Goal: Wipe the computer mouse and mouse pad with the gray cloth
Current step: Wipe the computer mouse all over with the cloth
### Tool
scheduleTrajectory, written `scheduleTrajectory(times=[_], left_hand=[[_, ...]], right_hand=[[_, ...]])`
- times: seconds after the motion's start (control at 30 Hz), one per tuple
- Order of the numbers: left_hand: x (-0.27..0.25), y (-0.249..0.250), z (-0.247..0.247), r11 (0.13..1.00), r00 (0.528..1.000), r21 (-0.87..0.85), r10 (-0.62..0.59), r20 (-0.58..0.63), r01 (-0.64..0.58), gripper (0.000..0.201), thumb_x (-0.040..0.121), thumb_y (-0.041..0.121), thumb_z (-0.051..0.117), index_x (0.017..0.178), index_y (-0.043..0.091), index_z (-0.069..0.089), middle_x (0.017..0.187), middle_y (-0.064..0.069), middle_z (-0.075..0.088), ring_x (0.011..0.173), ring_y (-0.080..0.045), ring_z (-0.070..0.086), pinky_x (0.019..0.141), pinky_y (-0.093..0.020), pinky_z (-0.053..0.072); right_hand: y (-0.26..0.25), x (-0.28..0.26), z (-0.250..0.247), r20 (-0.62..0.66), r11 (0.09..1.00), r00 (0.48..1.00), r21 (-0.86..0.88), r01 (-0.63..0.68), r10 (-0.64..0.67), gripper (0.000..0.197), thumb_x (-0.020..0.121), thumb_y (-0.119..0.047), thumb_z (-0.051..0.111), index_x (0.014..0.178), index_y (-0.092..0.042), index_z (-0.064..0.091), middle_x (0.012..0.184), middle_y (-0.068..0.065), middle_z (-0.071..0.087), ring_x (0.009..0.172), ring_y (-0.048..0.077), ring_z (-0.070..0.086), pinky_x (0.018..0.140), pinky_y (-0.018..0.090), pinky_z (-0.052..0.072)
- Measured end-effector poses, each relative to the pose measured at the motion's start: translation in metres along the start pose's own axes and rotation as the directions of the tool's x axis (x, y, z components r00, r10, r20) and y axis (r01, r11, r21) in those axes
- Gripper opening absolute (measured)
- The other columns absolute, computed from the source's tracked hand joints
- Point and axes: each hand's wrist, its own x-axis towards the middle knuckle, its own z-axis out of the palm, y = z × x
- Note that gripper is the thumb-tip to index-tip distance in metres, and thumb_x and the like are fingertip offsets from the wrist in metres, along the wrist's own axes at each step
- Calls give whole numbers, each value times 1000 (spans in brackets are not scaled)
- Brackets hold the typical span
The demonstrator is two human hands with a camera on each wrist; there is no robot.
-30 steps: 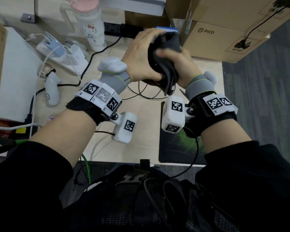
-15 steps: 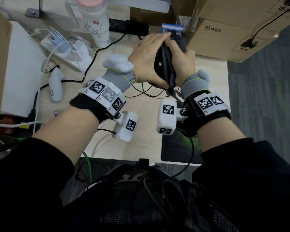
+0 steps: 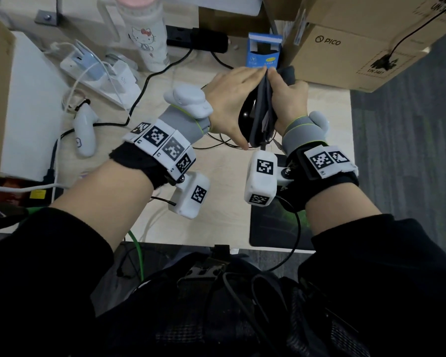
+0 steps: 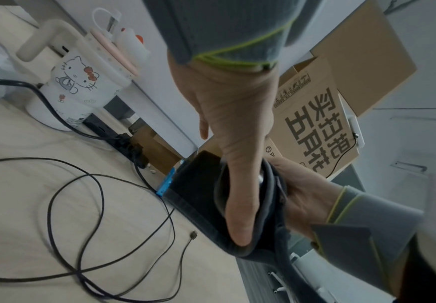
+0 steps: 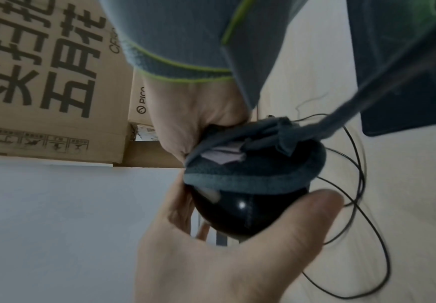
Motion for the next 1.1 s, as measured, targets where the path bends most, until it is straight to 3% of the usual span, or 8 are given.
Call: scheduleTrajectory(times=[0.17,0.3,0.5,0.6,0.7,0.8,0.9,1.1], left_hand=[[-1,-1,3,999,997,22,-41,-69,42,131,47,59,73,148,0,15,147,-11,37,135,-27,37,109,-33,32],[-1,-3,1,995,986,0,-101,-135,102,124,51,50,81,147,2,21,147,-11,38,136,-26,37,112,-30,27],[8,7,4,992,978,52,-107,-178,118,120,37,74,56,134,6,39,128,-4,52,120,-25,50,100,-40,40],[10,9,6,994,985,31,-98,-142,104,129,35,75,55,141,6,30,134,-7,47,124,-26,47,102,-42,39],[10,11,2,996,987,26,-78,-142,83,125,38,72,56,140,3,31,134,-9,46,122,-27,47,103,-41,39],[9,9,2,992,974,-37,-124,-192,119,117,45,62,73,139,5,31,134,-7,44,122,-25,47,100,-34,38],[6,9,0,957,925,-219,-248,-287,188,121,44,53,81,142,11,25,140,-4,40,124,-25,47,99,-35,41],[6,12,-4,955,917,-271,-212,-337,121,110,47,45,81,138,10,31,127,-2,52,117,-24,49,101,-37,36]], right_hand=[[-7,1,-8,132,989,990,132,-73,55,27,84,-21,70,97,1,62,89,12,69,82,24,69,84,41,59],[-3,-2,-10,352,963,923,156,-221,155,48,83,-26,69,122,0,60,113,19,67,102,30,67,89,39,56],[-5,6,-1,9,994,1000,106,-9,8,45,73,-32,75,99,3,62,95,17,68,90,31,68,82,41,59],[-10,6,0,-65,999,997,19,36,-35,28,76,-26,74,65,-11,54,76,11,63,95,40,67,85,52,56],[-13,8,-2,-73,999,997,26,35,-33,26,78,-24,74,64,-14,54,78,11,65,91,36,68,85,49,57],[-14,7,-7,137,977,985,170,-129,106,27,79,-28,73,91,-5,65,95,12,70,91,29,69,88,41,57],[-12,-2,-11,406,930,895,222,-292,184,49,93,-39,53,127,-4,57,118,15,63,109,29,61,99,40,50],[-9,-13,-15,619,869,771,290,-401,150,46,99,-43,36,128,-10,51,116,14,60,117,25,54,114,39,38]])
